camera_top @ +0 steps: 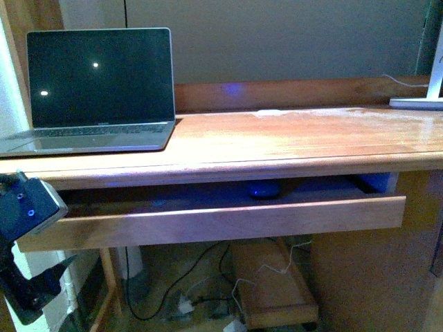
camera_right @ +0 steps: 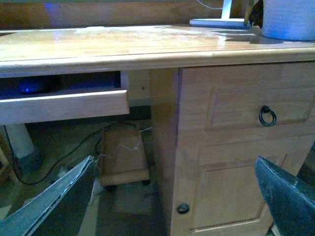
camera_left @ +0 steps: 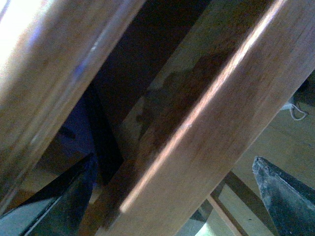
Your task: Place mouse
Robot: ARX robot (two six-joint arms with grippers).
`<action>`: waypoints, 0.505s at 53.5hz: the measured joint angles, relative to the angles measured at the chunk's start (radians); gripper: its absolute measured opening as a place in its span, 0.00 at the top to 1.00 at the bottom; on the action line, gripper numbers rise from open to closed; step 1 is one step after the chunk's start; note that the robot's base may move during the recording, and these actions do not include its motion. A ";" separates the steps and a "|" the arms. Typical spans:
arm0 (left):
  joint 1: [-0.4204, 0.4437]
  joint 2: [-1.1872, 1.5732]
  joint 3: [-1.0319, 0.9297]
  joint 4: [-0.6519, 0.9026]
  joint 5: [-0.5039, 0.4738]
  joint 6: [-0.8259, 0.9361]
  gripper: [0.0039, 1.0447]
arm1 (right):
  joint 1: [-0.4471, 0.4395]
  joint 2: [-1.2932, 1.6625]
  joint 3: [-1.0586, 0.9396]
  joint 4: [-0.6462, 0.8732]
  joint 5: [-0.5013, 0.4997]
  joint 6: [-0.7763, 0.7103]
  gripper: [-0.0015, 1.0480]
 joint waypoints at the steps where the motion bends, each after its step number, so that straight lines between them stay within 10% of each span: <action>1: -0.001 0.010 0.014 -0.014 0.005 0.011 0.07 | 0.000 0.000 0.000 0.000 0.000 0.000 0.07; 27: -0.026 -0.129 0.050 -0.581 0.103 0.097 0.07 | 0.000 0.000 0.000 0.000 0.001 0.000 0.07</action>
